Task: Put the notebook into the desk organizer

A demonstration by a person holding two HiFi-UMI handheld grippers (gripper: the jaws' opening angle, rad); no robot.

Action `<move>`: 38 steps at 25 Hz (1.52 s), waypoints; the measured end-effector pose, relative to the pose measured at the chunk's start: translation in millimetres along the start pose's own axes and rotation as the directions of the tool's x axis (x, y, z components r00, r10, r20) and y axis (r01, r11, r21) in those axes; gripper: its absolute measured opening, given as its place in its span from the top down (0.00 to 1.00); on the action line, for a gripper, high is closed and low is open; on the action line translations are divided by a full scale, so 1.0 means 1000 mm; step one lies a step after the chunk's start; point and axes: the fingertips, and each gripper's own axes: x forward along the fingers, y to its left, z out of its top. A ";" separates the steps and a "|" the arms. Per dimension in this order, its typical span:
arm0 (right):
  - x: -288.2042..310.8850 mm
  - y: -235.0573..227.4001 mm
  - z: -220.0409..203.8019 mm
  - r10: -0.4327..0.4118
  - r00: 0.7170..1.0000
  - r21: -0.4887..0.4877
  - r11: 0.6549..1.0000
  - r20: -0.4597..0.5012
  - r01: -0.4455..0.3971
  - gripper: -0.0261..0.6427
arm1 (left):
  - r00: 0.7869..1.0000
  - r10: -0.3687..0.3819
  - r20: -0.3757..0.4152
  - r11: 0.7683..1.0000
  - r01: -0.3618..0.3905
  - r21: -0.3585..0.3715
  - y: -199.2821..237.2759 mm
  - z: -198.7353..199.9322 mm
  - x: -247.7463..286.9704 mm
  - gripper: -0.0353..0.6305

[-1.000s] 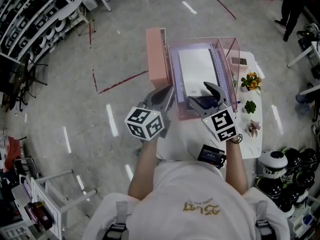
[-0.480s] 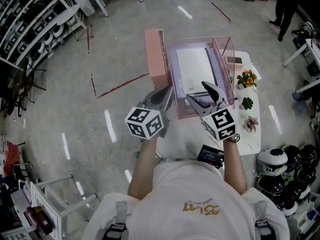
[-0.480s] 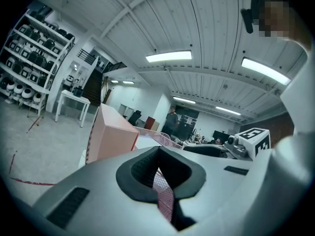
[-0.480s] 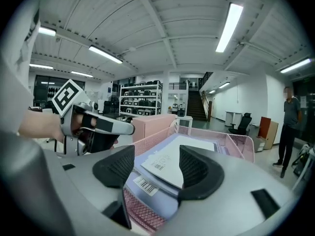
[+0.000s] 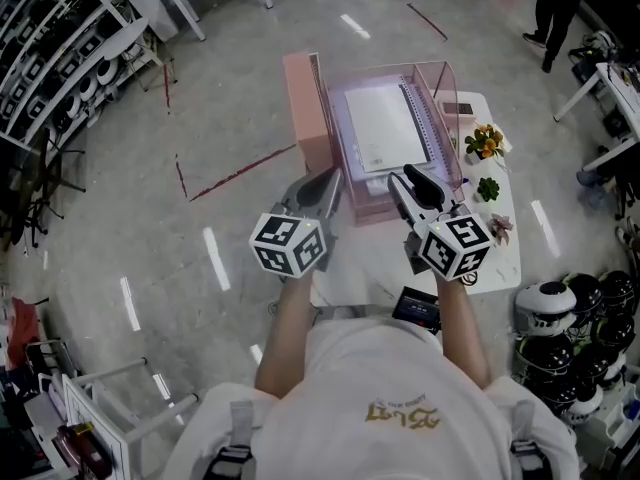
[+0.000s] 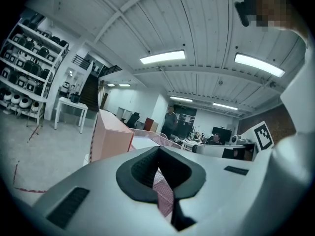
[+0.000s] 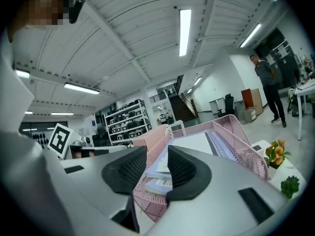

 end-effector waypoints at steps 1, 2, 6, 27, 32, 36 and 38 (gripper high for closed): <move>-0.004 0.001 0.001 -0.010 1.000 0.014 1.000 0.012 0.010 0.78 | 1.000 -0.003 0.000 1.000 0.003 0.004 -0.002 -0.001 -0.003 0.92; -0.009 0.002 0.002 -0.023 0.999 0.025 0.999 0.023 0.022 0.80 | 1.000 -0.006 0.000 1.000 0.006 0.008 -0.003 -0.001 -0.006 0.92; -0.026 0.006 0.001 -0.057 0.996 0.079 0.996 0.068 0.051 0.94 | 1.000 -0.008 0.003 1.000 0.008 0.016 -0.007 -0.005 -0.017 0.92; -0.048 0.018 -0.014 -0.150 0.988 -0.017 0.989 0.022 0.150 0.95 | 1.000 -0.019 0.000 0.999 0.019 0.027 -0.021 -0.012 -0.031 0.92; -0.051 0.012 -0.014 -0.160 0.987 -0.022 0.987 0.023 0.160 0.95 | 1.000 -0.024 0.000 0.999 0.024 0.028 -0.024 -0.012 -0.026 0.92; -0.051 0.011 -0.014 -0.161 0.987 -0.021 0.987 0.022 0.161 0.95 | 1.000 -0.025 -0.003 0.999 0.025 0.026 -0.023 -0.013 -0.025 0.92; -0.050 0.011 -0.014 -0.161 0.987 -0.024 0.987 0.022 0.161 0.95 | 1.000 -0.025 -0.003 0.999 0.025 0.025 -0.022 -0.013 -0.024 0.92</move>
